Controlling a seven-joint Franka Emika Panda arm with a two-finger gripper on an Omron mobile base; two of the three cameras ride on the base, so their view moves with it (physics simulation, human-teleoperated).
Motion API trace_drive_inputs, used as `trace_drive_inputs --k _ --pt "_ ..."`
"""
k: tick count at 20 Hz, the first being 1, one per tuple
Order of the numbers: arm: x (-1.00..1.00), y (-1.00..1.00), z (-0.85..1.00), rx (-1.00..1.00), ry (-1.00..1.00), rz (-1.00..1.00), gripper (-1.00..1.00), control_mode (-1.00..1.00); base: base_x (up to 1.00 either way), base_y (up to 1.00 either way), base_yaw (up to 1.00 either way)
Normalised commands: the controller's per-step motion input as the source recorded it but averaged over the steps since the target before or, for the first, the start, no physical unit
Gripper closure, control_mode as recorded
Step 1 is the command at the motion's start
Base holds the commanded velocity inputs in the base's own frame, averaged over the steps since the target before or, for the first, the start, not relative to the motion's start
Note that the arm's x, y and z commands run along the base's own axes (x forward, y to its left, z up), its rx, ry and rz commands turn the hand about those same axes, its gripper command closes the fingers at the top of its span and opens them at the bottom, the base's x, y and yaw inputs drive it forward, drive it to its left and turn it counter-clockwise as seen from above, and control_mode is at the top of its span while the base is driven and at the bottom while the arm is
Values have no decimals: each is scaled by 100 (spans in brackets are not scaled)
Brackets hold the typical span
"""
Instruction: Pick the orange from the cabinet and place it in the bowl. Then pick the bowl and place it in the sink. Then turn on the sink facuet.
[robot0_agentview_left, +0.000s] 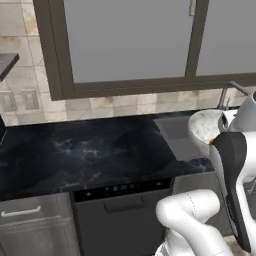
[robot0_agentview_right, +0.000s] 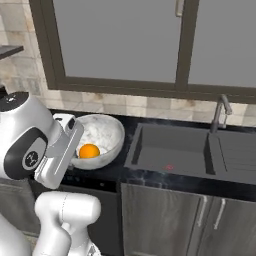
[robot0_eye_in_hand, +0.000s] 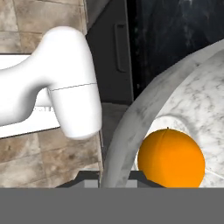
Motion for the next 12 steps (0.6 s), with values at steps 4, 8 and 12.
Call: trace_drive_inputs --k 4,8,12 --pt "0 0 0 0 0 0 100 100 0 -100 0" --pt "0 0 0 0 0 0 100 100 0 -86 2" --pt "0 0 0 0 0 0 100 100 9 -58 6"
